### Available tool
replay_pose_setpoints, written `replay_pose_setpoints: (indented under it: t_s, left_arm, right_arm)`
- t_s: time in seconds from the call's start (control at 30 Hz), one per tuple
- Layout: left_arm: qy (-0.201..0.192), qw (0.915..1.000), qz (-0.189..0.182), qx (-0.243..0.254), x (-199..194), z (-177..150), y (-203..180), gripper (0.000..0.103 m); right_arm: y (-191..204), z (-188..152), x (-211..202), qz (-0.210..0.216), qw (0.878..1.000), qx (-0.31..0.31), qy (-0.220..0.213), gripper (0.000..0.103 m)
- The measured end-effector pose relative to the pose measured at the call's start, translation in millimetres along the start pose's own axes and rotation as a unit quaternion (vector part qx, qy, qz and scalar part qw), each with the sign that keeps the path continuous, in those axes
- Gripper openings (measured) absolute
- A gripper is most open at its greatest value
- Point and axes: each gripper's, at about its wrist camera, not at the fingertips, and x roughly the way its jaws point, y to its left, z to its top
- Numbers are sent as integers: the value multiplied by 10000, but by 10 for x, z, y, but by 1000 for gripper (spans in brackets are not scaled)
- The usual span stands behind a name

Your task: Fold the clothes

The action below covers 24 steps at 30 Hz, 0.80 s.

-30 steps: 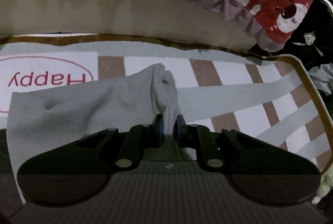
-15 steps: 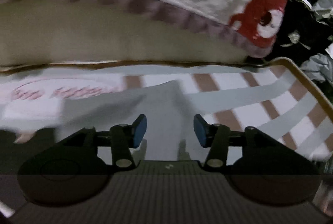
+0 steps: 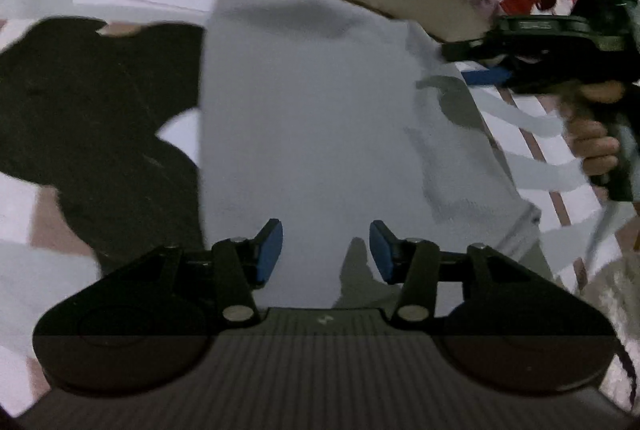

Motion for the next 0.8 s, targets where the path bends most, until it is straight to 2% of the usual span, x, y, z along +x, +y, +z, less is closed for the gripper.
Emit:
replay_pose_setpoints:
  t_s: [0.03,0.13,0.17,0.27,0.4,0.5,0.57,0.6,0.63,0.73,0.8]
  left_arm:
    - [24,10000,-23,92,18,-19,-34,46]
    - [113,9998,-162,49,28,-23,-31,46]
    - [144,9997,-212,16,29,-21,-23,46]
    - [236,9990,-363,-81,32,-16,-1,47]
    - [410,9969,-657,-158,43,-65,-33,47]
    - [619,9930,-995,-134,115,-86,-127,47]
    - [735,9895,-1246,-27,168,-92,-237,48]
    - [678,9890,-1313,12,186,-72,-286,48]
    - [552,9896,-1326,45,199,-39,-326,48]
    - [187,9908,-1331,126,265,69,-451,49]
    - [57,9912,-1312,144,394,149,-557,48]
  right_arm:
    - [-83,-56,68,59,9999,105,69,53]
    - [-129,-245,161,-448,9970,-630,-33,19]
    - [-214,-227,176,-306,9986,-420,-98,15]
    - [-466,-176,224,96,9994,260,-182,14]
    - [-525,-159,197,159,9991,362,-168,15]
    - [-578,-146,117,106,9987,467,-183,23]
    - [-613,-137,64,70,9983,538,-192,34]
    - [-631,-133,38,53,9981,573,-197,36]
    - [-648,-129,11,35,9979,608,-202,44]
    - [-702,-111,-66,39,9972,723,-211,44]
    - [-730,-65,-86,688,9939,859,-109,44]
